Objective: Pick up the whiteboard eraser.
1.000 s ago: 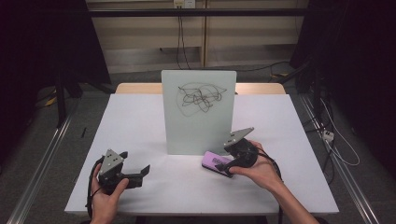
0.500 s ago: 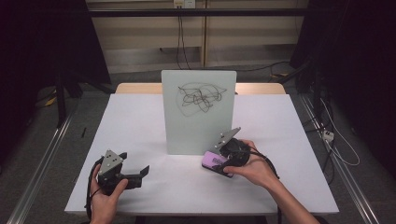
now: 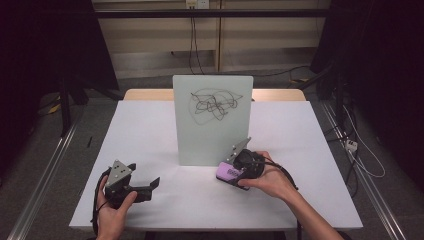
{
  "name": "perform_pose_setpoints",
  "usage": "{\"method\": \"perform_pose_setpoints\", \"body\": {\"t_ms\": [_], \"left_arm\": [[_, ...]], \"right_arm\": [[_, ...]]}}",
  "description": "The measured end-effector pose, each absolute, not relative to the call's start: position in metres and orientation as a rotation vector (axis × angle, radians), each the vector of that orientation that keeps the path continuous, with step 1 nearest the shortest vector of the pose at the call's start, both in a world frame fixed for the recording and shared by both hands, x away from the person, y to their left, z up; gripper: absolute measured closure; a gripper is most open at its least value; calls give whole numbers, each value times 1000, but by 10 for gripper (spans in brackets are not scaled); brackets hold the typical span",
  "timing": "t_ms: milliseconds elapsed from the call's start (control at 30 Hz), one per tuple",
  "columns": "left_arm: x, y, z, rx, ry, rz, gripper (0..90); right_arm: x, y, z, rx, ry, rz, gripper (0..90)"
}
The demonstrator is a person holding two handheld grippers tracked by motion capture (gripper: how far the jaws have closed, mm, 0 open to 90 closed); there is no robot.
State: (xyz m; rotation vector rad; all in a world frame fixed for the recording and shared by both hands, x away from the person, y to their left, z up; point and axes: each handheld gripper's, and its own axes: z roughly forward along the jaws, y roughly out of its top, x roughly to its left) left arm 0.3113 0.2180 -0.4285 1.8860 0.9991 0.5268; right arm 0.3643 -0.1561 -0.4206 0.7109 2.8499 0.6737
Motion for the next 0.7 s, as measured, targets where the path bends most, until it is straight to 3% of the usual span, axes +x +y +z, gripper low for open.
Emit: {"method": "perform_pose_setpoints", "body": {"t_ms": [700], "left_arm": [[312, 219, -429, 1877, 1009, 526, 47]], "right_arm": [[364, -152, -421, 722, 2860, 630, 410]]}}
